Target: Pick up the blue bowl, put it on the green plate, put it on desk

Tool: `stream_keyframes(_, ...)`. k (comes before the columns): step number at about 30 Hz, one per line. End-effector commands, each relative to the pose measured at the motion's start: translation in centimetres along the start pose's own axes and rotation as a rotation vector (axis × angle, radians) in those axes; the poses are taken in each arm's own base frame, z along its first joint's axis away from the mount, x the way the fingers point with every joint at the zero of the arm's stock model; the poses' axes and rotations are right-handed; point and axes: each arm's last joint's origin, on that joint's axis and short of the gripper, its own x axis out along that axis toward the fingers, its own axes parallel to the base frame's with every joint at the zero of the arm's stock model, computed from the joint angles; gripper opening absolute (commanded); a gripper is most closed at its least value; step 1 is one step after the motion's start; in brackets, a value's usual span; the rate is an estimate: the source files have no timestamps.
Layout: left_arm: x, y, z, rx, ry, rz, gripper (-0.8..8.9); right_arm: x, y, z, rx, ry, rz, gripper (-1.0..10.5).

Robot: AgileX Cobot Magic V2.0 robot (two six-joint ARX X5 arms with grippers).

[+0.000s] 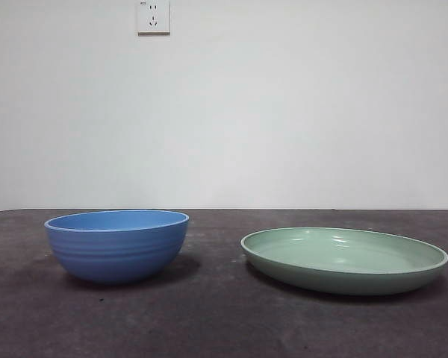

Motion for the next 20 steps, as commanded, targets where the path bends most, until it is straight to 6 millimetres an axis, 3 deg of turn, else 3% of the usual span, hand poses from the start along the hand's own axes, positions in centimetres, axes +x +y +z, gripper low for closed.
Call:
stream_keyframes(1,-0.20,-0.48,0.33,0.086,0.009,-0.025,0.15,0.09,0.28,-0.11,-0.055,0.059,0.024,0.1)
stream_keyframes(8,-0.03,-0.83,0.24,0.105,0.025,-0.046,0.33,0.30,0.57,-0.52,-0.057,0.113,0.040,0.2)
stream_keyframes(10,-0.03,-0.83,0.23,0.103,0.026,-0.046,0.56,0.30,0.57,-0.52,-0.050,0.113,0.040,1.2)
stream_keyframes(14,-0.03,-0.83,0.24,0.086,0.025,-0.045,3.41,0.30,0.56,-0.51,-0.043,0.112,0.039,4.5)
stream_keyframes(16,-0.03,-0.84,0.24,0.086,0.025,-0.046,4.63,0.30,0.56,-0.49,-0.041,0.111,0.039,4.7)
stream_keyframes(20,0.03,-0.96,0.38,0.084,0.015,-0.052,4.76,0.30,0.56,-0.49,-0.041,0.110,0.039,4.7)
